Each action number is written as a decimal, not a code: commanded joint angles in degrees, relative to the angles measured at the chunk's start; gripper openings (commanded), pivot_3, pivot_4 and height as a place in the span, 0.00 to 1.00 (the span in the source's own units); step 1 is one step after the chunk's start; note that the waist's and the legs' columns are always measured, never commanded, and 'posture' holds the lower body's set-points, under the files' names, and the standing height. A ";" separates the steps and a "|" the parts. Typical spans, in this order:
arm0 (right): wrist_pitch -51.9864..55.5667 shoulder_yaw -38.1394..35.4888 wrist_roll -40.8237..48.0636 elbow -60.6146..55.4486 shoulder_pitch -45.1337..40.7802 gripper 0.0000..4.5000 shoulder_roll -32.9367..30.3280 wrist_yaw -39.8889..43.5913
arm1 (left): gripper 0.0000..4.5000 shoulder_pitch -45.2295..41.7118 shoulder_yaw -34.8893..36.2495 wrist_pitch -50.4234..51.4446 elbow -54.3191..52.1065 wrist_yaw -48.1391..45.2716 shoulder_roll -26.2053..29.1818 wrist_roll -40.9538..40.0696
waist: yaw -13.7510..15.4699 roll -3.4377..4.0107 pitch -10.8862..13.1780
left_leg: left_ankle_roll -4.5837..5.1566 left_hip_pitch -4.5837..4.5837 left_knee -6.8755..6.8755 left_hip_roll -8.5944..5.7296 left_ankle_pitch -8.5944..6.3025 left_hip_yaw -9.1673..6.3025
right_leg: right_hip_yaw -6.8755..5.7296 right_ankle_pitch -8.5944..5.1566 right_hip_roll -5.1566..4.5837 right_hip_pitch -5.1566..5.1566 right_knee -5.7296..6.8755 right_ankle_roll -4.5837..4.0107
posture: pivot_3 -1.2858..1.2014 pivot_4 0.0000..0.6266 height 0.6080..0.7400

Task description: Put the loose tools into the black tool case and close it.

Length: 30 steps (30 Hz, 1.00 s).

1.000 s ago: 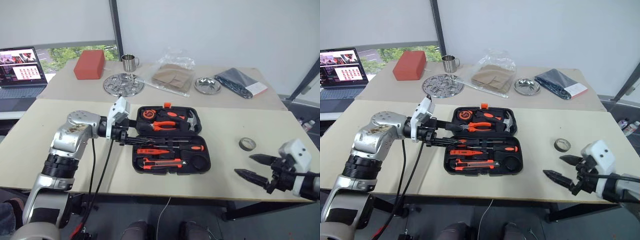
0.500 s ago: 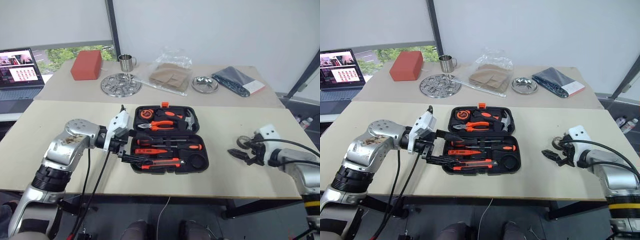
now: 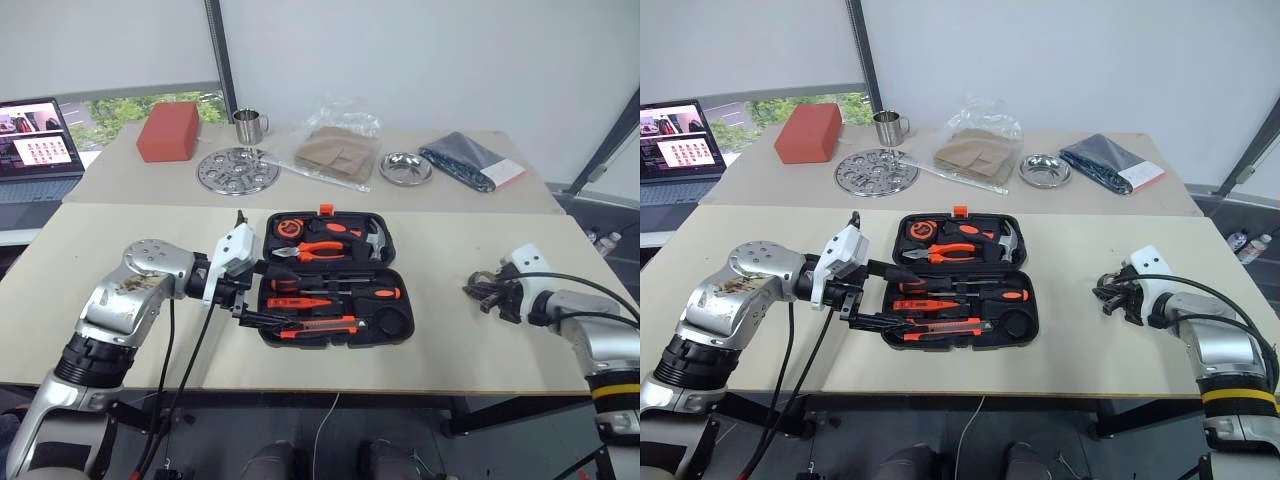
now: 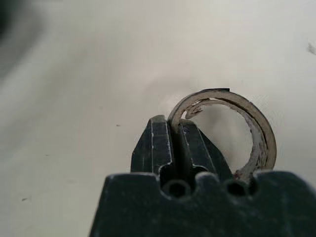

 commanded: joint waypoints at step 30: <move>16.08 -0.42 14.08 -32.07 3.64 0.83 -4.54 5.55 | 1.00 3.20 2.23 -3.58 2.72 2.63 3.55 2.80 | 0.68 0.15 0.15 | -0.04 -0.04 0.01 -0.07 -0.03 -0.03 | -0.04 -0.01 -0.10 -0.06 0.01 -0.01 | 0.52 0.24 0.95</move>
